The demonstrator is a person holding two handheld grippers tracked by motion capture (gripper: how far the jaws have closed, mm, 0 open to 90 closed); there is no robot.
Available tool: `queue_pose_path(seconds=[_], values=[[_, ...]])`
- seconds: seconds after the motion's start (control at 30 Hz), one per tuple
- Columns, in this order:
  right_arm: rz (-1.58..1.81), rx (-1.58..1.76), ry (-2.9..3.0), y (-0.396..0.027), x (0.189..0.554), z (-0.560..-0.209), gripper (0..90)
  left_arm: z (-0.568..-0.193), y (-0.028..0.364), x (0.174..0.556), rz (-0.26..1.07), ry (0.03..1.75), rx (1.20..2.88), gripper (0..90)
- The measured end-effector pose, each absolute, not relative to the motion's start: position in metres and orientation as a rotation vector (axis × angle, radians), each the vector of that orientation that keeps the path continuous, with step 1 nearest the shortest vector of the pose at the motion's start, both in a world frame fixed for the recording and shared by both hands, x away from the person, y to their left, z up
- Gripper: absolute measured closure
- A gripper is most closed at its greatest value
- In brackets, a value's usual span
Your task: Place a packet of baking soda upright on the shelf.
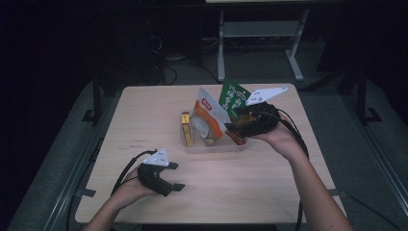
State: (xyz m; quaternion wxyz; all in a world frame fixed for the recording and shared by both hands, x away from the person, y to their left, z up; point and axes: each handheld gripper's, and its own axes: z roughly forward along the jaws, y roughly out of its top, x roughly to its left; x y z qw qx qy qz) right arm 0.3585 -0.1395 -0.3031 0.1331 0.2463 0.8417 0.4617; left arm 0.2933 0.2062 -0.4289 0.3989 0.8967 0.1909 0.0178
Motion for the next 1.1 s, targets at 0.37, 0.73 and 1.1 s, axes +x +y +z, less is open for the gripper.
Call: queue_pose_path(seconds=[0.37, 0.73, 1.1], values=[[1.371, 0.714, 2.453, -0.157, 0.336, -0.331, 27.7, -0.431, 0.205, 0.292, 0.052, 0.471, 2.271, 17.6], [1.359, 0.724, 2.473, -0.166, 0.318, -0.367, 25.7, -0.434, 0.203, 0.291, 0.053, 0.444, 2.285, 15.6], [1.386, 0.752, 2.505, -0.174, 0.297, -0.402, 23.6, -0.440, 0.204, 0.291, 0.062, 0.427, 2.301, 14.8]])
